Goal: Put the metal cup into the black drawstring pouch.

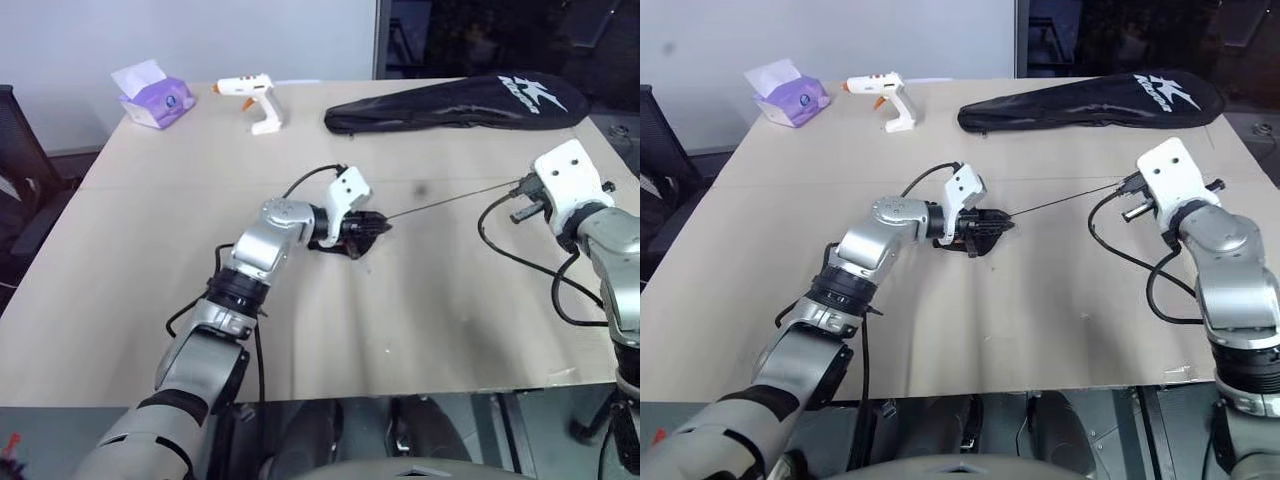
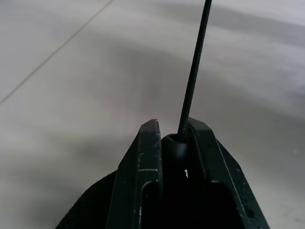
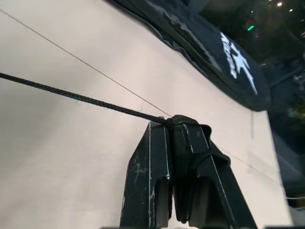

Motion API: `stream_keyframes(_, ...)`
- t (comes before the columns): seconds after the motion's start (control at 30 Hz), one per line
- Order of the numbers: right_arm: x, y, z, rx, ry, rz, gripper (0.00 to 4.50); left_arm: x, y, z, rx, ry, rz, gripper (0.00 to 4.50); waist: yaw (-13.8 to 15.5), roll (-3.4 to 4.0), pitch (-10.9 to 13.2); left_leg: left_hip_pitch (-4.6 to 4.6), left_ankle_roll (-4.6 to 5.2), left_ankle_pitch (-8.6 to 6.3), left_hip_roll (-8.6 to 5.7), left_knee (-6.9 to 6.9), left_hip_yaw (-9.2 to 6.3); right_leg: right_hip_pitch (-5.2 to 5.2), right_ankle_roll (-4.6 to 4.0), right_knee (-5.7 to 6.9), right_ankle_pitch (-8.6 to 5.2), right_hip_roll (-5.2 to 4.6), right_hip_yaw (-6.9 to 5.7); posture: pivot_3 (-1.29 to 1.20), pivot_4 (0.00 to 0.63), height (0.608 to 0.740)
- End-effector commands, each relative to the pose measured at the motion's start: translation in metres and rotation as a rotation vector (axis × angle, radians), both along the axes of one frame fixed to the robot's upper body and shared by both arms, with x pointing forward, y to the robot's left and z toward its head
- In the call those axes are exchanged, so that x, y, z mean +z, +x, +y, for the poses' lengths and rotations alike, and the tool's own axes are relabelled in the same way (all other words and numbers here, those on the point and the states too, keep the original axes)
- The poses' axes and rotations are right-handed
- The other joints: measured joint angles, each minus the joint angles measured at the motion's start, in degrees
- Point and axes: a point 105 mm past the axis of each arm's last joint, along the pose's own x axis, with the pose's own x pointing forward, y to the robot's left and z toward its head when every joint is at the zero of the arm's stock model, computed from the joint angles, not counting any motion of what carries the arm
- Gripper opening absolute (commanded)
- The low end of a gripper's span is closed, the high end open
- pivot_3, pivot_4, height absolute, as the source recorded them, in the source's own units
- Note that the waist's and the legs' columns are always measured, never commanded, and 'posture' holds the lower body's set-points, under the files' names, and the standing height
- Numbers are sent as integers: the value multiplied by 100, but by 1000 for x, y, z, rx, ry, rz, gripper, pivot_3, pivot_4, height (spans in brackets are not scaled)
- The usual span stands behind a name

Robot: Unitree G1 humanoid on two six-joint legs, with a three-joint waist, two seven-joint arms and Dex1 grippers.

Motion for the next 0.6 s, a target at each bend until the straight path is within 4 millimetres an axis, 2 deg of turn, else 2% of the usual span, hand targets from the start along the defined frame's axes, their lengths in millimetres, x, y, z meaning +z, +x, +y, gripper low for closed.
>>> stream_keyframes(0.03, -15, -19, 17, 109, 116, 20, 655, 7, -3, 23, 45, -59, -7, 1585, 4, -1, -1, 0, 0, 0, 1, 0, -1, 1, 0, 0, 0, 1, -2, 0, 150, 740)
stream_keyframes(0.07, -23, -26, 20, 124, 137, 39, 864, 16, -5, 26, 48, -101, -27, 1908, 7, 0, 0, -1, 0, 0, 2, -1, -2, 1, 0, -1, 0, 1, -2, 0, 150, 740)
stream_keyframes(0.1, -29, -34, 23, 150, 138, 51, 1385, 27, -7, 31, 75, -148, -62, 2496, 5, 1, 1, -2, 2, -1, 3, -5, -3, -1, 0, -5, 0, 1, -2, 0, 150, 740)
stream_keyframes(0.17, -34, -49, 30, 201, 155, 60, 2272, 41, -8, 41, 131, -209, -99, 3329, 33, 7, 6, -10, 5, -3, -1, 0, -2, -6, 0, -6, 0, -5, 0, 0, 150, 740)
stream_keyframes(0.23, -37, -68, 33, 229, 211, 58, 3147, 57, -16, 57, 164, -293, -140, 3351, 48, 7, 5, -16, 11, -7, -1, 10, -2, -5, 1, -6, 0, -6, -3, 0, 150, 740)
stream_keyframes(0.3, -40, -89, 36, 273, 228, 65, 4065, 61, -26, 78, 221, -319, -144, 3351, 51, 7, 5, -17, 14, -9, 1, 15, -7, -2, 2, -9, 0, -6, -10, 0, 150, 740)
stream_keyframes(0.47, -40, -126, 37, 305, 291, 12, 4065, 42, -58, 124, 383, -349, -107, 3351, 24, 13, 2, 9, 31, -20, 3, 3, -5, 17, 2, -11, -1, -5, -3, 0, 150, 740)
stream_keyframes(0.53, -40, -136, 37, 318, 315, -5, 4423, 29, -70, 141, 462, -347, -86, 3351, 36, 12, 2, 18, 36, -23, 5, 4, -6, 27, 2, -13, -1, -5, -8, 0, 150, 740)
stream_keyframes(0.6, -44, -143, 31, 296, 321, -8, 4423, 16, -83, 154, 532, -330, -78, 3351, 56, 10, 0, 22, 37, -24, 7, 3, -9, 33, 2, -19, -1, -6, -15, 0, 150, 740)
